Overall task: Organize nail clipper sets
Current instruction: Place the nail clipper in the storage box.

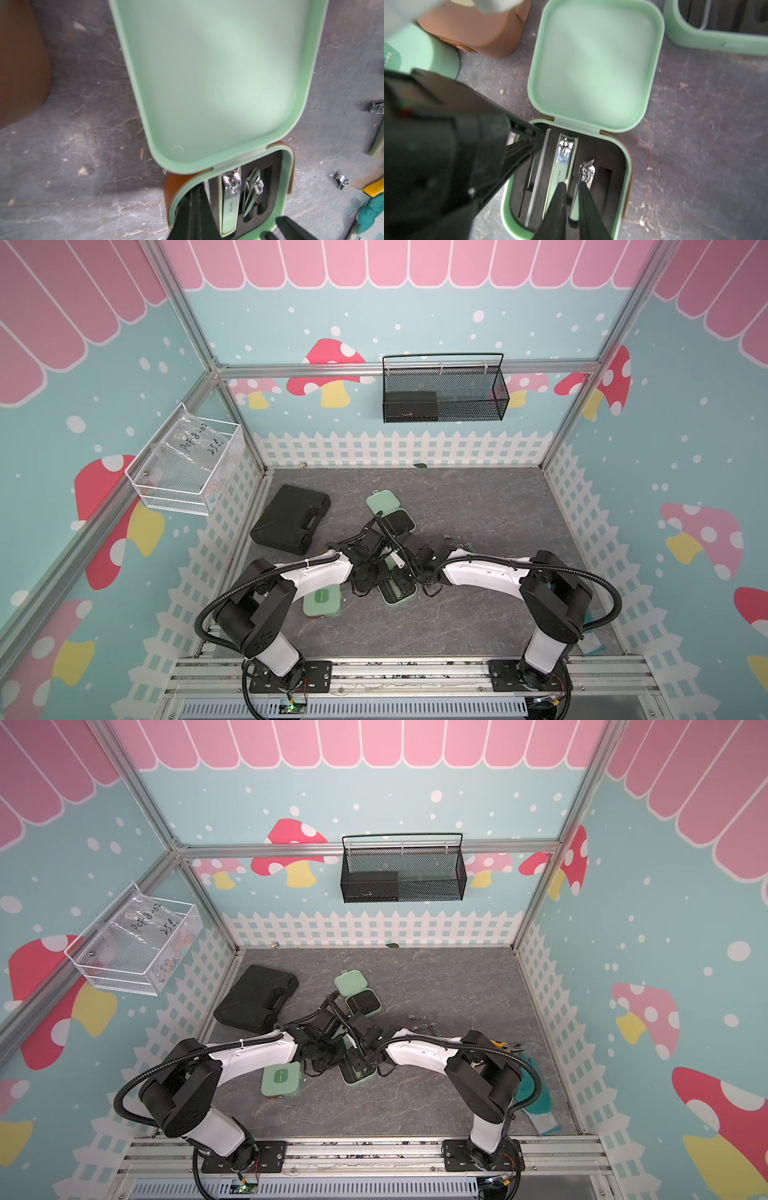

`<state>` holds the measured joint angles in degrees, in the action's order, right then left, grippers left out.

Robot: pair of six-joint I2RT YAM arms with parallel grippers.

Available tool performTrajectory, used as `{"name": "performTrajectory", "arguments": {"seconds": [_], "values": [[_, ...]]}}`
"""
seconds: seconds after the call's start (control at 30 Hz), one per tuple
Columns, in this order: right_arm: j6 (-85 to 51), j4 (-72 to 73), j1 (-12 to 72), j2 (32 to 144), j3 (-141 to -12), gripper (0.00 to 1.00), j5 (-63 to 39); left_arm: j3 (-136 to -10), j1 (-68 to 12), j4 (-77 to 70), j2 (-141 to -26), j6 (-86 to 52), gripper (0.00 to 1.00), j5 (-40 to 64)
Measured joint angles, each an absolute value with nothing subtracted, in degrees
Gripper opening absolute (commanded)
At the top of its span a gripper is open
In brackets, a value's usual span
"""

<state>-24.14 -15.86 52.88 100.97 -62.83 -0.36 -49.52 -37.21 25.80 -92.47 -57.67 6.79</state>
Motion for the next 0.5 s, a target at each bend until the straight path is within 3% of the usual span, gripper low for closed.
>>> {"name": "performTrajectory", "arguments": {"seconds": [0.5], "values": [[-25.6,-5.7,52.4,103.8,-57.9,0.08,1.4,-49.3,-37.2,25.5,-92.5,-57.7,0.0,6.9]]}}
